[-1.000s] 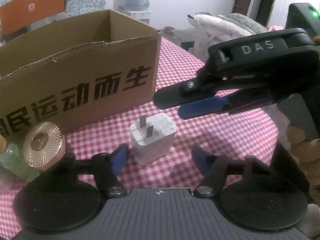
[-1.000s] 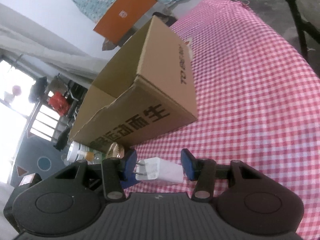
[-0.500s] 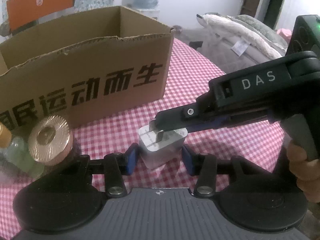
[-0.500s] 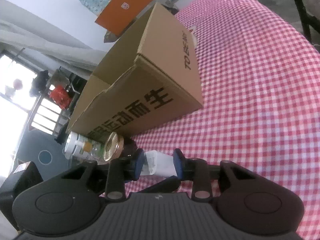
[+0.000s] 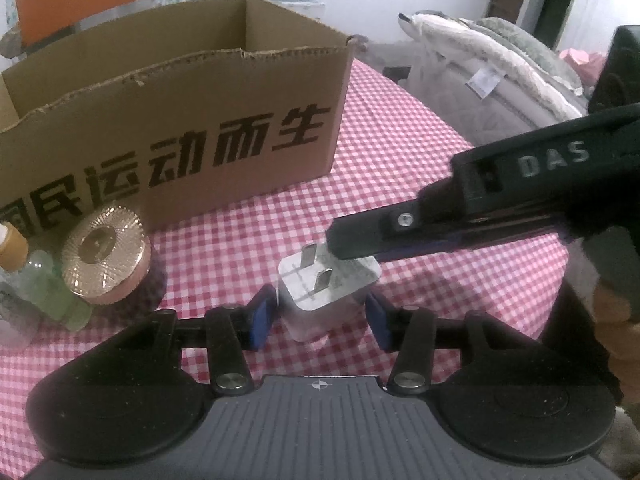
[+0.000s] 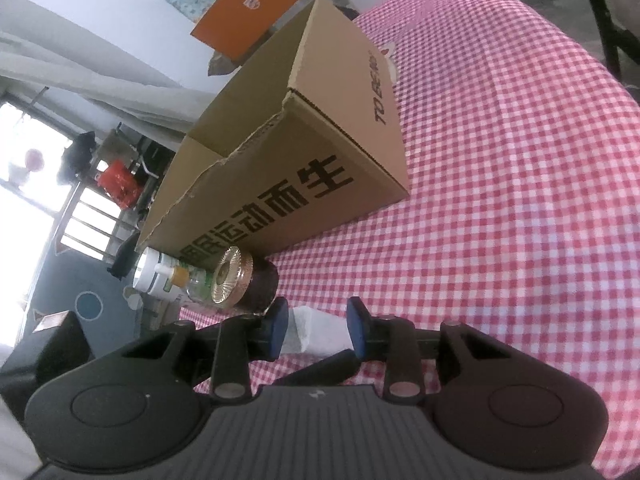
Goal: Organize rigid objects
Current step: 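Lift the white charger plug off the table with the right tool, then carry the white charger plug into the box and open the right tool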
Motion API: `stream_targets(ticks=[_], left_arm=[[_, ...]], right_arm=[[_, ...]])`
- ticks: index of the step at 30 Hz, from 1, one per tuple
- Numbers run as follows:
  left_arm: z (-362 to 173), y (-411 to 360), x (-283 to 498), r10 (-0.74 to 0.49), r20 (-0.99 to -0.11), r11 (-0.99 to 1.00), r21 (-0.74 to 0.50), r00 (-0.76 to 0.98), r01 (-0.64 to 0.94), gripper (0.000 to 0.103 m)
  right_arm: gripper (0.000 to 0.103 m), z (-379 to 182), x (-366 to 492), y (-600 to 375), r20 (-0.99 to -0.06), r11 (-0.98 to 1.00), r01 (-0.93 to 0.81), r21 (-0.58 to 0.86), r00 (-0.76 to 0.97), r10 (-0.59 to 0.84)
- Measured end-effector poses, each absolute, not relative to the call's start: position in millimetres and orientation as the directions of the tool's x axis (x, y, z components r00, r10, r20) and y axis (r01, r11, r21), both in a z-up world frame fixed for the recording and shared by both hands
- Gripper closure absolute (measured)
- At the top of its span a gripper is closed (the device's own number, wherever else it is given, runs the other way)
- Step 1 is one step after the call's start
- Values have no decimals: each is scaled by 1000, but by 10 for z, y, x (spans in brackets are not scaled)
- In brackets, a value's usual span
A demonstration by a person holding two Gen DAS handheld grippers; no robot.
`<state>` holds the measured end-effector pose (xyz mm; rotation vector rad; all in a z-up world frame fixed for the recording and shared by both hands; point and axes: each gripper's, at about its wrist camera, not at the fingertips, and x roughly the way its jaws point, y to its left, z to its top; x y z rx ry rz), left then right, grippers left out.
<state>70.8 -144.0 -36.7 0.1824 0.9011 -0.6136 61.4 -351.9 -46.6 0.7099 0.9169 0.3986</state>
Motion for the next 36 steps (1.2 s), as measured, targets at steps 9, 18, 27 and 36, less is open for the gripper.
stream_targets(ticks=[9,18,27,36], left_arm=[[-380,-1517,667,-409,-763,810,-51,501,584,56],[-269,-1520,619,-404,-749,817,-37,525,575,57],[427,-1401,799,-387,-645,866,-8,659,501,58],[910,-1330,1487,-347,-619,913,-51,704,405,58]], right_arm=[[67,-563,564,-3506,-554,672,-9,741,557,619],[66,-452,545,-3430,-551,690,-40,723,569,610],[66,273,836,-3324,-457,689,-221,691,605,652],[66,909,1657,-3187,-433,679,-337,652,570,698]])
